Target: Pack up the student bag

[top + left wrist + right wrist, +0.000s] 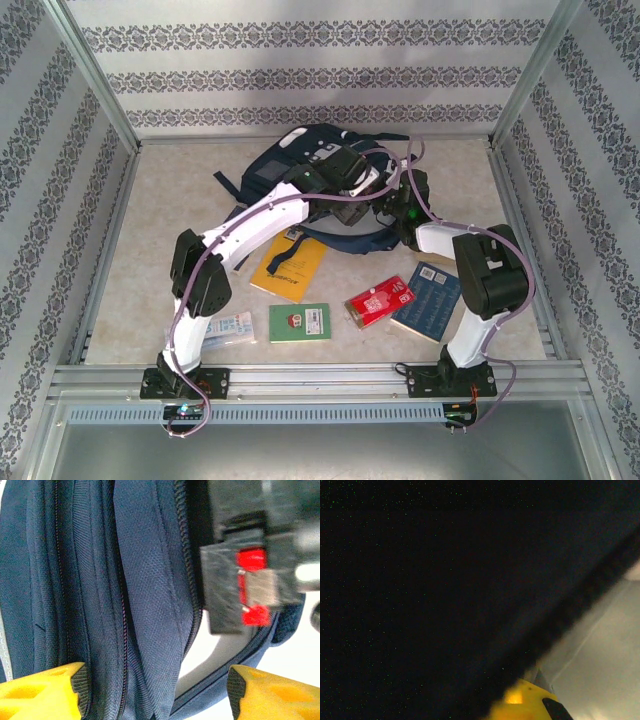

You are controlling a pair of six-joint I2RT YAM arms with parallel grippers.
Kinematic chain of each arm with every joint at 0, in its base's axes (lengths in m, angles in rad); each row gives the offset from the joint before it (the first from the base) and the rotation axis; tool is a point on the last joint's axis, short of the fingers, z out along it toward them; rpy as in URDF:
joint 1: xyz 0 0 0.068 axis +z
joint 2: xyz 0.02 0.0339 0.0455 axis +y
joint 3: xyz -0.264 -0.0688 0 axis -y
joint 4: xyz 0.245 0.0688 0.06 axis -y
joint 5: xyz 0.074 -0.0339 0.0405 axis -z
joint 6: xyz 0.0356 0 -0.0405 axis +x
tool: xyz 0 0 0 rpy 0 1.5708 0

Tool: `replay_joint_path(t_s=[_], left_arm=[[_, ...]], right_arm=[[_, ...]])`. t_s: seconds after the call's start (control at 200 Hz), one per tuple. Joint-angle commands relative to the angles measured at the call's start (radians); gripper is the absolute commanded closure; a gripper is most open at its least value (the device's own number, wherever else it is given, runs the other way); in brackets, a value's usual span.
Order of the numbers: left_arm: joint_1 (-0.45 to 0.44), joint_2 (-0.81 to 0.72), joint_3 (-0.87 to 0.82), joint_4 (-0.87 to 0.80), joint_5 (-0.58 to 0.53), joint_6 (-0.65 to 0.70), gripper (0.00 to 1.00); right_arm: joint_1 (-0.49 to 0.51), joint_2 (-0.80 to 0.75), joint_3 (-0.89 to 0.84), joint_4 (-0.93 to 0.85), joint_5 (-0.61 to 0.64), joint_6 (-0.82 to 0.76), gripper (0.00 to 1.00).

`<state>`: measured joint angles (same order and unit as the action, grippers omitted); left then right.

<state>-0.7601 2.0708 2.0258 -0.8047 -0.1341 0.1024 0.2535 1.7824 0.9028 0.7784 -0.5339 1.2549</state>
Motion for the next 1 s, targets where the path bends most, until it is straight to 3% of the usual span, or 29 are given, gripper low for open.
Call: replay_joint_path(t_s=[0.0,0.155,0.28,0.475,0.55,0.62,0.729,0.869,0.994], left_arm=[[0.005,0.035,0.022,0.044,-0.113,0.018,0.35],[0.007,0.031,0.017,0.072,-0.192,0.034,0.87],[0.017,0.020,0.017,0.078,-0.166,0.041,1.00],[0.081,-0.030,0.004,0.078,-0.075,-0.007,1.00],[0.122,-0.058,0.004,0.065,-0.014,-0.066,1.00],[0.160,-0.089,-0.024,0.081,0.060,-0.127,1.00],[0.202,-0.124,-0.063,0.117,0.184,-0.208,1.00],[0.231,-0.126,-0.074,0.135,0.299,-0.291,1.00],[0.249,-0.123,-0.099,0.167,0.380,-0.340,1.00]], right_arm=[[0.014,-0.007,0.011,0.119,-0.041,0.012,1.00],[0.015,-0.014,0.003,0.117,-0.032,0.012,1.00],[0.017,-0.020,-0.002,0.111,-0.023,0.005,1.00],[0.014,-0.098,-0.035,0.010,0.003,-0.083,1.00],[0.019,-0.185,-0.037,-0.159,0.028,-0.187,0.90],[0.030,-0.279,-0.026,-0.382,0.078,-0.315,0.70],[0.057,-0.413,0.016,-0.810,0.277,-0.477,0.46],[0.070,-0.530,0.009,-1.117,0.450,-0.542,0.38],[0.057,-0.625,-0.077,-1.219,0.451,-0.497,0.36]])
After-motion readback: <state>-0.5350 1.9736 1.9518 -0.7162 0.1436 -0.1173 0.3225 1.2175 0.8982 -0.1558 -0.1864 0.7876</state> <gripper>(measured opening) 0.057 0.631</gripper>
